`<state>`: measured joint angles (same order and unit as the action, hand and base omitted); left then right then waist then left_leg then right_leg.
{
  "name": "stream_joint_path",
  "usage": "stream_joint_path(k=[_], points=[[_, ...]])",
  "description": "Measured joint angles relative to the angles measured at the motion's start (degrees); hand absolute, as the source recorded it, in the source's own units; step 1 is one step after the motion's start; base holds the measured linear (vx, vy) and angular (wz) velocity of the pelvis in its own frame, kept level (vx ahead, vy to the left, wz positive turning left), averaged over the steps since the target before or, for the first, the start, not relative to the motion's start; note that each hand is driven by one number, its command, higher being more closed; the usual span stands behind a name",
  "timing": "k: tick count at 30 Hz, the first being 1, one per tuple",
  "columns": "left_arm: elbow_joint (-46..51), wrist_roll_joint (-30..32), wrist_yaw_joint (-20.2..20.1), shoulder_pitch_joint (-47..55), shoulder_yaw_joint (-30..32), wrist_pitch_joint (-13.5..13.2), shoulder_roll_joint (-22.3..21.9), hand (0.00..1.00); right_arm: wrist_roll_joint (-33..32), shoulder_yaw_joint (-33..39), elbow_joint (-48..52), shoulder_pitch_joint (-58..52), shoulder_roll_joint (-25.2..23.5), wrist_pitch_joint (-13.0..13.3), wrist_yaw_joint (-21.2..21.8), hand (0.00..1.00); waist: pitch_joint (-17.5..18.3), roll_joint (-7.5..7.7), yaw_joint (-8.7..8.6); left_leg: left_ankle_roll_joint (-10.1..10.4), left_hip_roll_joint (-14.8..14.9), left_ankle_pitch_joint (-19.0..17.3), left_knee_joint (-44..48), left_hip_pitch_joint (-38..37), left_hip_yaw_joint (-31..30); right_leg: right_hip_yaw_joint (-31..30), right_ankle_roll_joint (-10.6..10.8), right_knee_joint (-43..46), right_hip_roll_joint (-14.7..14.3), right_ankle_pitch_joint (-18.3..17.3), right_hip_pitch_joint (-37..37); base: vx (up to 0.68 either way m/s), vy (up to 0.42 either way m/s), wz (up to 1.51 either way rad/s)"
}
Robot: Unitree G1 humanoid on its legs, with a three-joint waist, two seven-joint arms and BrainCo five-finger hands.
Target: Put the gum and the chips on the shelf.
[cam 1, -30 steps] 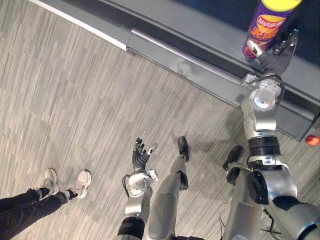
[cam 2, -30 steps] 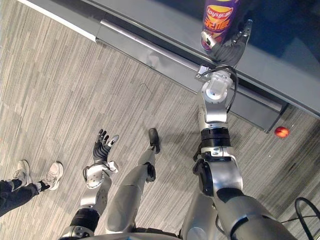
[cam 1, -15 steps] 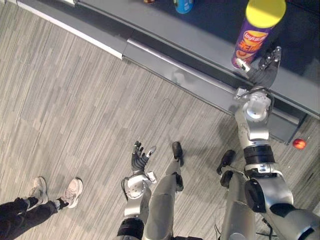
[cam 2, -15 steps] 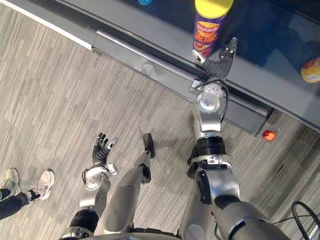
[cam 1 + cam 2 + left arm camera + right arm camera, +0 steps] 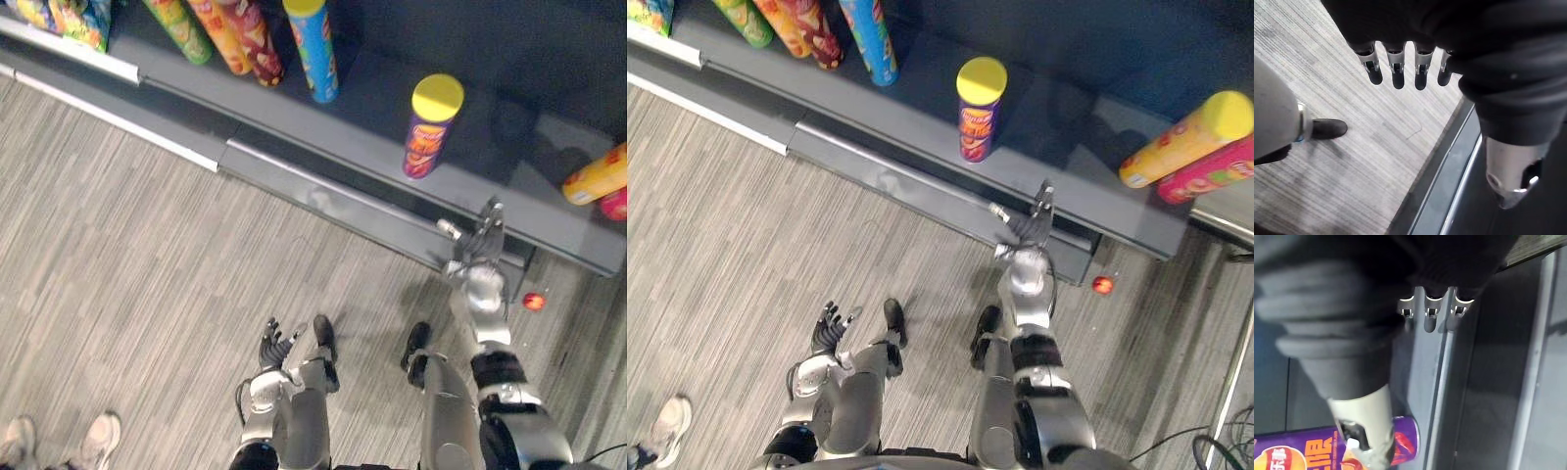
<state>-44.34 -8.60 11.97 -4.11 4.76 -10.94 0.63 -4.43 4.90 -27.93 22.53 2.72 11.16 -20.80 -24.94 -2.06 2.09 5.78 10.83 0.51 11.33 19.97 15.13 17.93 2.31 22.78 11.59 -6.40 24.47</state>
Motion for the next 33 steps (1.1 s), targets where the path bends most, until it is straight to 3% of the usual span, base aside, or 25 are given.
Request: stream_joint_path(k=[5, 8, 11, 15, 23, 27, 33], points=[[-6.24, 2.88, -1.19, 0.16, 2.89, 0.46, 2.31, 0.00, 0.13, -2.27, -1.46, -7.23, 1.53, 0.74, 2.92, 0.00, 0.46, 1.28, -0.97, -0.07, 0.38, -0.59, -0.75, -3.91, 0.58, -1.25, 0.59, -5.71, -2.28, 2.56, -5.10, 0.11, 0.028, -0.19], [-10.66, 7.04, -2.86, 6.22, 8.97, 1.67, 2.26, 0.00, 2.37, -5.68, 0.12, -23.30, 0.78, 2.07, 10.90, 0.00, 8.66, 3.43, -2.57, 0.19, -0.16, -0.46, -6.28, -9.28, 2.20, -2.05, 1.77, -13.14, -3.86, 4.09, -10.37, 0.18, 0.042, -0.23], [-13.17, 9.06, -4.13, 6.76, 9.26, 1.97, 2.80, 0.00, 3.42, -4.65, -4.91, -30.31, 0.88, 2.05, 14.72, 0.00, 11.79, 4.12, -3.75, 0.04, -1.26, -0.32, -9.55, -12.85, 3.95, -3.01, 2.35, -16.82, -4.23, 5.89, -13.33, 0.19, 0.064, -0.24], [-14.75, 9.71, -5.53, 6.84, 12.59, 2.32, 2.10, 0.00, 4.56, -2.54, -14.37, -34.08, 0.59, 1.87, 17.44, 0.00, 13.86, 3.73, -3.84, -0.13, -2.51, -0.06, -12.93, -17.25, 5.21, -4.10, 3.11, -20.02, -4.18, 6.81, -16.99, 0.10, 0.048, -0.15], [-17.45, 7.68, -6.23, 9.52, 19.81, 2.77, 0.97, 0.00, 3.86, 9.71, -26.60, -33.49, -0.46, 1.75, 18.24, 0.00, 17.90, 3.31, -3.61, -0.09, -3.40, -0.03, -16.47, -22.56, 6.29, -4.58, 3.48, -22.66, -4.29, 7.02, -21.47, 0.06, 0.013, -0.04], [-18.74, 2.15, -6.74, 10.14, 22.93, 2.86, -0.36, 0.00, 0.85, 17.02, -34.32, -33.61, -1.22, -1.22, 16.88, 0.00, 18.95, 2.99, -3.58, 0.03, -3.65, -0.23, -16.76, -24.36, 7.86, -6.06, 3.60, -22.80, -4.26, 7.10, -22.26, 0.01, 0.003, -0.18], [-19.66, -0.27, -8.10, 10.07, 22.45, 3.94, -0.97, 0.00, -7.11, 20.68, -36.32, -33.90, -1.60, -3.41, 16.25, 0.00, 19.95, 2.04, -3.61, 0.25, -3.65, -0.44, -17.09, -25.93, 7.82, -6.02, 3.73, -23.74, -4.31, 7.18, -24.04, -0.02, -0.009, -0.02]])
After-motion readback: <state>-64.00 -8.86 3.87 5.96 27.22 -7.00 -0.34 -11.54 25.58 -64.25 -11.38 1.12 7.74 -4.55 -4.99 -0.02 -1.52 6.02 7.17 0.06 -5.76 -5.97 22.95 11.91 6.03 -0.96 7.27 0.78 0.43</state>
